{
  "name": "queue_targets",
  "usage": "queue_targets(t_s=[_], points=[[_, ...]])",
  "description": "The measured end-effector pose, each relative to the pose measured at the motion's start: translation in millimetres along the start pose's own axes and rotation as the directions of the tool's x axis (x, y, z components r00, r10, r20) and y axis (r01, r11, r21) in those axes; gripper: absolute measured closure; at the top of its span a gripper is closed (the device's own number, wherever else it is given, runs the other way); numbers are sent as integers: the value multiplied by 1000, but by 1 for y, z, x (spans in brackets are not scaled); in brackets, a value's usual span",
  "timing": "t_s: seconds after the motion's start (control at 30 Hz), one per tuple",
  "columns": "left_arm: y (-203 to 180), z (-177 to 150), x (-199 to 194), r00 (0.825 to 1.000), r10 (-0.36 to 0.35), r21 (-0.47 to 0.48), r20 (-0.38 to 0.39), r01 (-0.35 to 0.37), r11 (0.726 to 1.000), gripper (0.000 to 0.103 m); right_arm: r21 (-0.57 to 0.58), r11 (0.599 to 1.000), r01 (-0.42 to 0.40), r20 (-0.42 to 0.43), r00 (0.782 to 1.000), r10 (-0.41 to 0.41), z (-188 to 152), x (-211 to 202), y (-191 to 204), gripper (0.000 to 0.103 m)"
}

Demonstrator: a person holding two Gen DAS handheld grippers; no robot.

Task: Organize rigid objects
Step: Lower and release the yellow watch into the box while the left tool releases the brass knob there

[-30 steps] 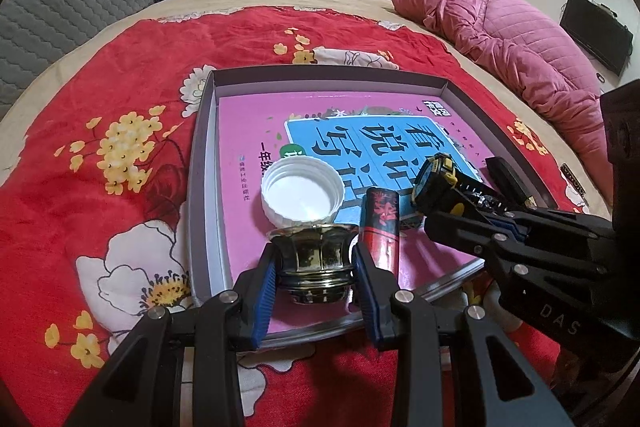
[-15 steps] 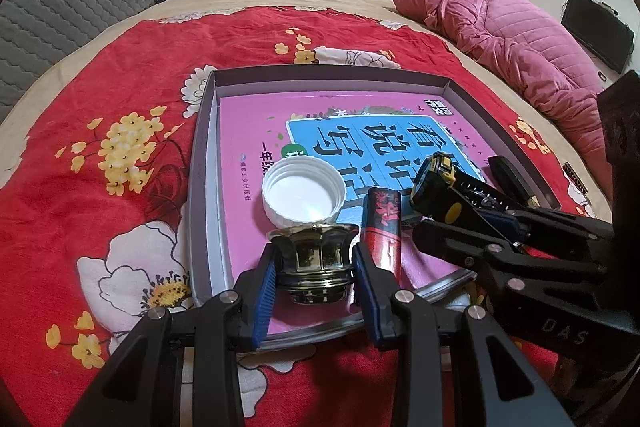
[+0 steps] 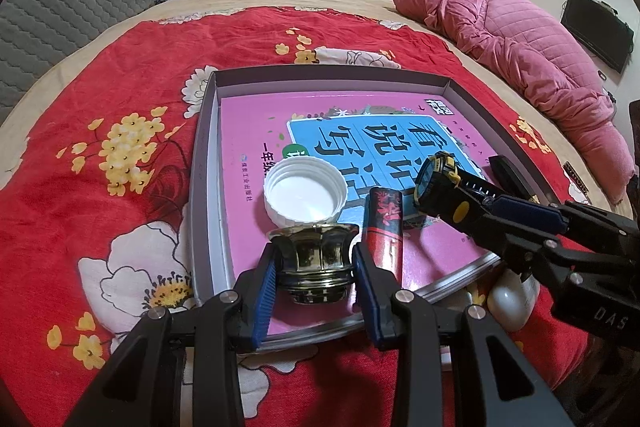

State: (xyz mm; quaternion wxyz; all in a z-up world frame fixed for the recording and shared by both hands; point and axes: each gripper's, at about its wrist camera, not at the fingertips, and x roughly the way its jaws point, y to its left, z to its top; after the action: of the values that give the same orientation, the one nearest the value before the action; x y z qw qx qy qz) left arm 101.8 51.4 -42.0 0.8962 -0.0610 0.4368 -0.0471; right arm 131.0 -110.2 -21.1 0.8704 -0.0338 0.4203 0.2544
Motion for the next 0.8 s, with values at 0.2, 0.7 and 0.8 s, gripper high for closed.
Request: queue_targets(t_s=[0.2, 0.7, 0.8], points=[[0, 0, 0, 1000, 0, -1, 0, 0, 1000, 66, -11, 999, 39, 4, 999, -39, 6, 4, -1, 62], [2, 0, 0, 1000, 6, 5, 3, -6, 1000, 66, 5, 999, 35, -14, 999, -35, 6, 4, -1, 62], [2, 0, 0, 1000, 6, 4, 3, -6, 1000, 66, 17, 1000, 9, -14, 1000, -9, -5, -10, 0, 62]])
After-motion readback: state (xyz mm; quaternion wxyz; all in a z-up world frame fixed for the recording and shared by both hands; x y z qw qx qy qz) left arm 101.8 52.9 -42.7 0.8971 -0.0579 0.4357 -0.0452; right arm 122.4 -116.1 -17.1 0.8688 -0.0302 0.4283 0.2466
